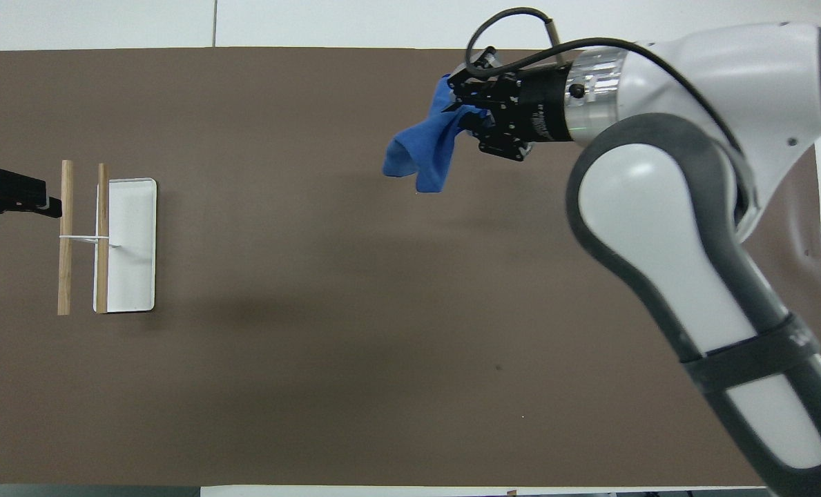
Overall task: Right arm passes towel to left arm to hang
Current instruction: 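Lift the towel with the right gripper toward the left gripper, then hold the towel with the right gripper while the left gripper reaches it, then close the left gripper on the towel and open the right gripper, then carry the towel over the rack with the left gripper while the right gripper withdraws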
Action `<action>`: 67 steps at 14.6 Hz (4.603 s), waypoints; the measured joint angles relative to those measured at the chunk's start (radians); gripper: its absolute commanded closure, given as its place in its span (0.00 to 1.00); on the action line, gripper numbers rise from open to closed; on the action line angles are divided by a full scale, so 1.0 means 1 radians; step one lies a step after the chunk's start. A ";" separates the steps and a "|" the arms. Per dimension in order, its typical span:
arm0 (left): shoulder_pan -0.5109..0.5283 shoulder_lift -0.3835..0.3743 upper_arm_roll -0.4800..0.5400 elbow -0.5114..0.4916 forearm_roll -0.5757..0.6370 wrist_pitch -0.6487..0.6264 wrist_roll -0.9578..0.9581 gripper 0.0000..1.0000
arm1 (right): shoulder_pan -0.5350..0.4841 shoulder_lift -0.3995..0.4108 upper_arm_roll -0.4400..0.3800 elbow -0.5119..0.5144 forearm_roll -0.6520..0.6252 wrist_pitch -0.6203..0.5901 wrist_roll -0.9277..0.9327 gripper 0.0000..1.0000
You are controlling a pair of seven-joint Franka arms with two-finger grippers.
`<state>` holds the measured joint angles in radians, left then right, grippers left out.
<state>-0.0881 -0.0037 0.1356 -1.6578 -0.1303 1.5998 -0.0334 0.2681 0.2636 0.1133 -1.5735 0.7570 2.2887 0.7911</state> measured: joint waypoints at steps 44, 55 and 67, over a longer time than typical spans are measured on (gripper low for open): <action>-0.291 0.174 -0.014 -0.183 -0.693 0.548 -1.204 1.00 | 0.260 0.030 -0.005 -0.027 0.134 0.333 0.381 1.00; -0.298 0.129 -0.010 -0.150 -0.216 0.565 -1.187 1.00 | 0.064 0.030 -0.023 -0.067 -0.276 0.242 0.020 0.00; -0.293 0.053 -0.002 -0.161 0.263 0.564 -0.908 1.00 | -0.243 -0.038 -0.025 -0.050 -0.733 -0.337 -0.500 0.00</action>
<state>-0.3814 0.0491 0.1337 -1.8190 0.1330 2.1642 -0.9411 0.0251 0.2256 0.0886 -1.6237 0.0239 1.9521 0.2915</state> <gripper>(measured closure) 0.978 0.000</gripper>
